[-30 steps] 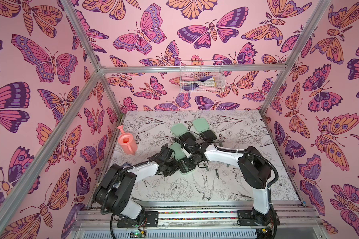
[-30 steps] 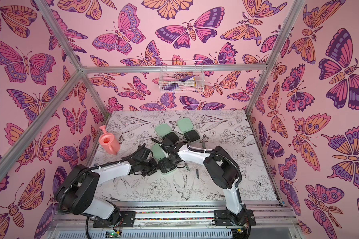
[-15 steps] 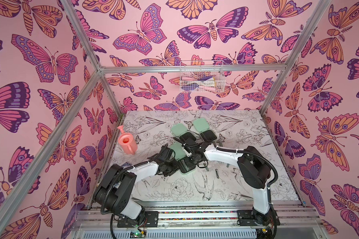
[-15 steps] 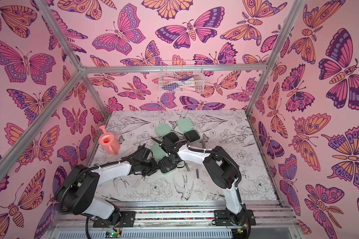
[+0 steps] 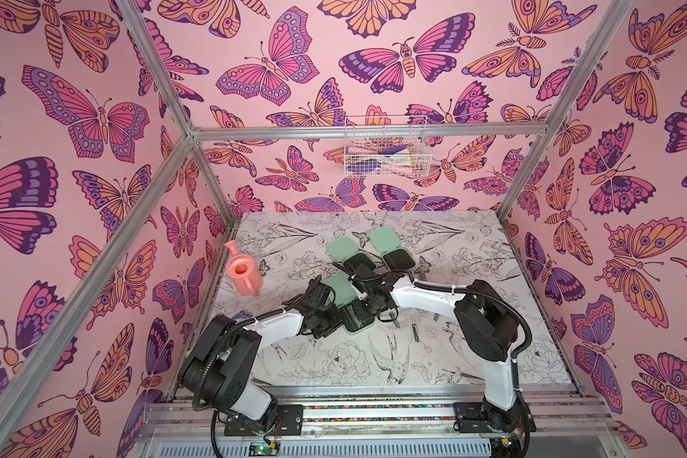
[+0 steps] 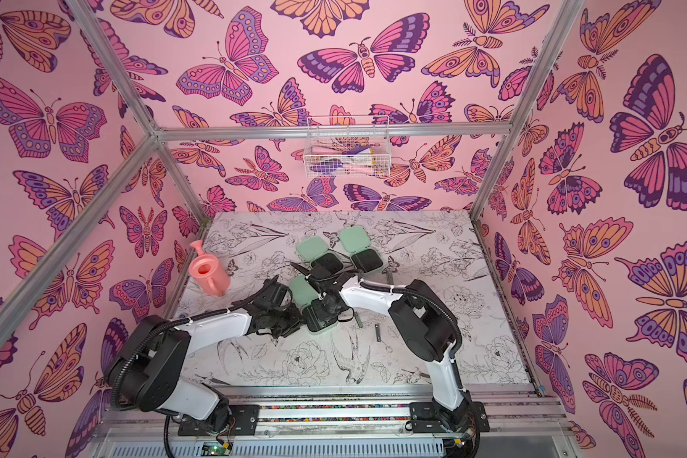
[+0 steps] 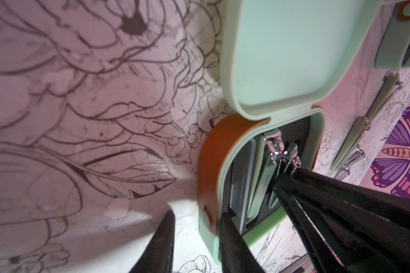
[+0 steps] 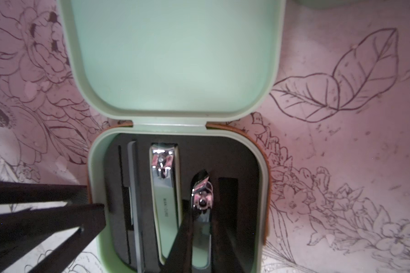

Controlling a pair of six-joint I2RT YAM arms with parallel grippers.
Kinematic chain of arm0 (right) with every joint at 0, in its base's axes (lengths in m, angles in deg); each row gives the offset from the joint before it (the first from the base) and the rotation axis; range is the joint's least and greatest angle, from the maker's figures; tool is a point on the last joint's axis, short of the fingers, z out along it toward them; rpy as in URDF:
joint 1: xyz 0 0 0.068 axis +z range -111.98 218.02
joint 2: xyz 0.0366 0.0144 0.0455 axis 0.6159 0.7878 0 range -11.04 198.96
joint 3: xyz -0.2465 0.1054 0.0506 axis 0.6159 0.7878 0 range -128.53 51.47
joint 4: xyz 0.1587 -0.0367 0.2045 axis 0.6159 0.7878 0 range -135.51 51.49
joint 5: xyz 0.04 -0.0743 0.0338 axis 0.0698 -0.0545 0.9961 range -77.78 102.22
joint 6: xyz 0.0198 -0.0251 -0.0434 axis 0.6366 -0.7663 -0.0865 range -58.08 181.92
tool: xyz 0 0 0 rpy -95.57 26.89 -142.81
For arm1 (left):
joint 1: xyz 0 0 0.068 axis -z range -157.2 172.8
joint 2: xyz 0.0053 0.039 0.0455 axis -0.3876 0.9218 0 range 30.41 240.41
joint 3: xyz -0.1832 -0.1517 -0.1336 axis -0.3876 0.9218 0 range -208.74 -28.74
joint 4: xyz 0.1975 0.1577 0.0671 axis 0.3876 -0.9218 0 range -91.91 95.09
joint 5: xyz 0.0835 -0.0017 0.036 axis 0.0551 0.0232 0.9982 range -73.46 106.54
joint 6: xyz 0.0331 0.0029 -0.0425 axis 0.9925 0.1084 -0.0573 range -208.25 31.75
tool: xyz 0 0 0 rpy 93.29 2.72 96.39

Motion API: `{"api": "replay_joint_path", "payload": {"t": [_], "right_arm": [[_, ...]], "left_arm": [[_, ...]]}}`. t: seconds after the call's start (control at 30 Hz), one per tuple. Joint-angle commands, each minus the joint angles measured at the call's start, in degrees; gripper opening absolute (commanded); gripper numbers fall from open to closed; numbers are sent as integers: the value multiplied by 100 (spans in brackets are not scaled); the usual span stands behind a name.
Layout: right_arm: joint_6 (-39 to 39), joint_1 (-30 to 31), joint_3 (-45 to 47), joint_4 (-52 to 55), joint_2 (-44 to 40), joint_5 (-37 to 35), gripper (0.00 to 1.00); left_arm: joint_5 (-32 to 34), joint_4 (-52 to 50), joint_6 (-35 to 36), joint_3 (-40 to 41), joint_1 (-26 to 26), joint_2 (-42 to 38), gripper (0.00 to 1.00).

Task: Organize nail clipper sets
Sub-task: Place the nail clipper in the storage box.

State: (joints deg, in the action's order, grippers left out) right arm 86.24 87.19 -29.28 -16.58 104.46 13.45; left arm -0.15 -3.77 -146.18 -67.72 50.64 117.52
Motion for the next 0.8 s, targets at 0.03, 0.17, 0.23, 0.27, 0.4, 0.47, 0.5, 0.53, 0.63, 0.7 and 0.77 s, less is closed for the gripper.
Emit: {"api": "replay_joint_path", "payload": {"t": [0.03, 0.17, 0.23, 0.27, 0.4, 0.47, 0.5, 0.53, 0.63, 0.7, 0.77], "right_arm": [[166, -48, -80, 53, 157, 28, 13], [140, -48, -123, 74, 182, 96, 13], [88, -48, -149, 104, 222, 115, 13], [62, -48, -159, 129, 246, 114, 13], [-19, -48, -194, 221, 326, 87, 13], [-35, -48, -201, 253, 359, 71, 13], [-36, -48, -199, 262, 372, 49, 13], [-42, -48, -196, 278, 378, 20, 13], [-49, -48, -206, 333, 398, -120, 13], [-28, -48, -218, 342, 391, -165, 13], [5, -48, -218, 333, 407, -171, 13]], "left_arm": [[78, -283, 41, 2, 29, 86, 34], [78, -280, 47, -1, 29, 102, 34], [78, -276, 45, 1, 29, 104, 34], [78, -267, 50, -10, 33, 112, 34], [69, -264, 53, -7, 29, 122, 34], [63, -262, 49, -16, 31, 141, 34], [60, -258, 46, -21, 29, 141, 34], [53, -256, 52, -22, 29, 147, 34], [67, -256, 46, -11, 29, 143, 34], [61, -256, 45, -4, 29, 141, 34], [52, -256, 46, -21, 29, 146, 33]]}}
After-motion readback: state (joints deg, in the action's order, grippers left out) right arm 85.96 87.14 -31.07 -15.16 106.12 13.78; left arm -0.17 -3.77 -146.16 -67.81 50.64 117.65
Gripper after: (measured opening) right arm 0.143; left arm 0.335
